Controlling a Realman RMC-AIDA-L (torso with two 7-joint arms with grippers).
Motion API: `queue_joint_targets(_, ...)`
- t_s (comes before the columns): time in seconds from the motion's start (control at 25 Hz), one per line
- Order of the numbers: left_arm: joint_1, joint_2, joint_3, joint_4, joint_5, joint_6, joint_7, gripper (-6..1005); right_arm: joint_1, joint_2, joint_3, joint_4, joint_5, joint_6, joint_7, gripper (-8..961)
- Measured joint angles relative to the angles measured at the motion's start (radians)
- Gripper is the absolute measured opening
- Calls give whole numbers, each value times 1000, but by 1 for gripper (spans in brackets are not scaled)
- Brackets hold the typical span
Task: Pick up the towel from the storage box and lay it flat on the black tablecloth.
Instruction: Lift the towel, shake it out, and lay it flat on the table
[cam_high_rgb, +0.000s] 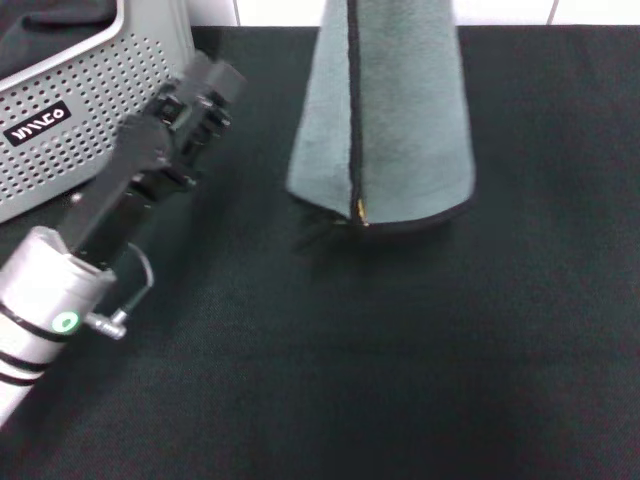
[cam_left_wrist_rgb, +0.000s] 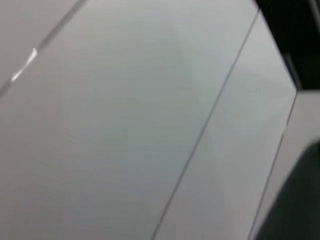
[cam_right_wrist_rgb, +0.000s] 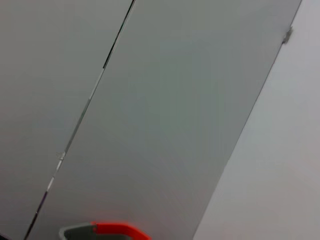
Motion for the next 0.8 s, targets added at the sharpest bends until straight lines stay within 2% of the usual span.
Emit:
queue_joint_targets(0.24,-16,-7,1,-12,43,-93,36,462,13,2,-4,-12,-34,52,9,12)
queue_joint_targets(0.52,2,-6,2,-2,42,-100,45,472,16,4,-11,-10,-86,120,14,11)
queue_joint_targets(0.8,-2,-7,2,48,110,-96,45,560,16,6,-90,-3,-145,273,14,12)
